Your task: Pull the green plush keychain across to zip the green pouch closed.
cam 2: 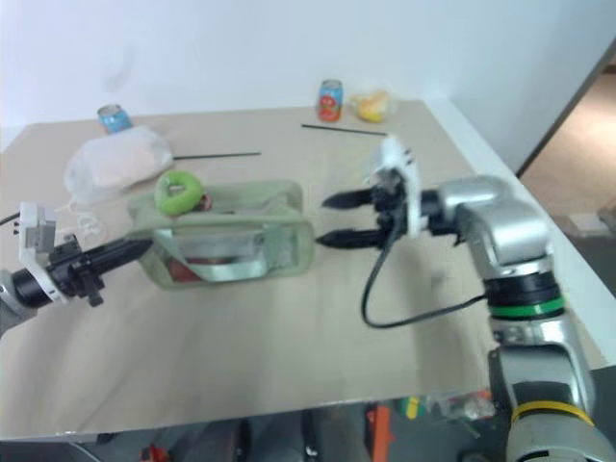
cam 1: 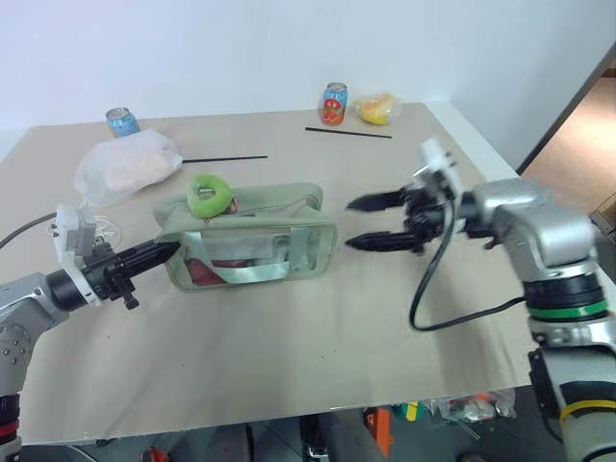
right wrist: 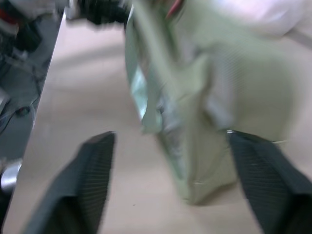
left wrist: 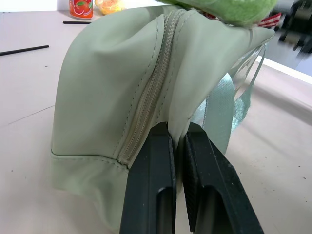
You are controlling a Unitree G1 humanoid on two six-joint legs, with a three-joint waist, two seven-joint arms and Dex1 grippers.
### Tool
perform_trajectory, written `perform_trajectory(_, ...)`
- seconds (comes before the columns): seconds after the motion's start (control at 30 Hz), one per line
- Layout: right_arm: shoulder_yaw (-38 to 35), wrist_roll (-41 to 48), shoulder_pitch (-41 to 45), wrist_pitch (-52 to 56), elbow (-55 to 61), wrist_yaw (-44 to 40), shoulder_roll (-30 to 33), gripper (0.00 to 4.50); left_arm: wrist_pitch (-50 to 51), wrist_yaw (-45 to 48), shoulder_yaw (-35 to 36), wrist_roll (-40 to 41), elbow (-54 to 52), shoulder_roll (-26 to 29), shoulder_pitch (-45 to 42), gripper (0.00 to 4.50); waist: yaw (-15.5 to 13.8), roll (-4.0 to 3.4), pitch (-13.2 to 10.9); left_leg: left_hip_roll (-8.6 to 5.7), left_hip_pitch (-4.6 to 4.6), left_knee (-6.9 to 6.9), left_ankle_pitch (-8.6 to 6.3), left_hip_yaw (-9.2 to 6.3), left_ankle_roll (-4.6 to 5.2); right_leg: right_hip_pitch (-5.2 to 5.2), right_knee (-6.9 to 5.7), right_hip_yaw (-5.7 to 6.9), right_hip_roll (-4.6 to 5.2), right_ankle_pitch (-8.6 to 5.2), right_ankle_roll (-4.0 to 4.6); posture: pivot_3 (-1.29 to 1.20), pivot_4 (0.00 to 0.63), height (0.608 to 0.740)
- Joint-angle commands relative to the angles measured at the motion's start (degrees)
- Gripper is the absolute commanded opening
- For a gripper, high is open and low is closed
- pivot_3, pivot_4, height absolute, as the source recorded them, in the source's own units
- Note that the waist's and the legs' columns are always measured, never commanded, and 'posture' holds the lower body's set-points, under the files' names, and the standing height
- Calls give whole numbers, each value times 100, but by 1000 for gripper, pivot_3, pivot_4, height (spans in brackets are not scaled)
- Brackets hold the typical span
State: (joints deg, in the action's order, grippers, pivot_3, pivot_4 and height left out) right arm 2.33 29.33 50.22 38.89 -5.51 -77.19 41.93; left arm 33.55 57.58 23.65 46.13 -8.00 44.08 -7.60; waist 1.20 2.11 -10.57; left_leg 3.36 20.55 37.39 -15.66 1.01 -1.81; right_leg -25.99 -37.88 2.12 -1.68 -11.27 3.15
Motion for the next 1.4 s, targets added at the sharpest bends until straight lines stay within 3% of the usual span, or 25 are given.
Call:
perform_trajectory(0.03,-532,356,590,-60,-202,101,-76,4456,-89,11,50,28,-228,-28,49,175,4,0,0,0,0,0,0,1,0,0,0,-1,0,0,-1,0,150,740)
perform_trajectory(0.13,-478,240,973,-253,-296,503,-487,4456,-109,20,38,19,-215,-47,50,175,12,0,0,5,6,-1,0,2,0,1,-1,-6,1,2,-3,0,150,740)
perform_trajectory(0.33,715,-821,1396,-1291,-238,914,-1543,4456,-140,20,-32,17,-182,-74,-34,175,8,-2,-1,20,7,-3,1,1,0,-3,-8,-3,-9,2,-2,0,150,740)
perform_trajectory(0.6,1293,-1701,1912,-2485,-881,1140,-2314,4456,-145,-24,-17,60,-272,-96,1,175,-7,1,1,11,9,5,2,7,-4,-31,-13,-7,10,2,-2,0,150,740)
perform_trajectory(1.4,1567,-2240,2155,-3157,-1740,886,-3100,4456,-267,-150,30,53,-347,-277,158,175,-7,1,1,15,6,4,1,5,-3,-31,-14,-5,7,3,-1,0,150,740)
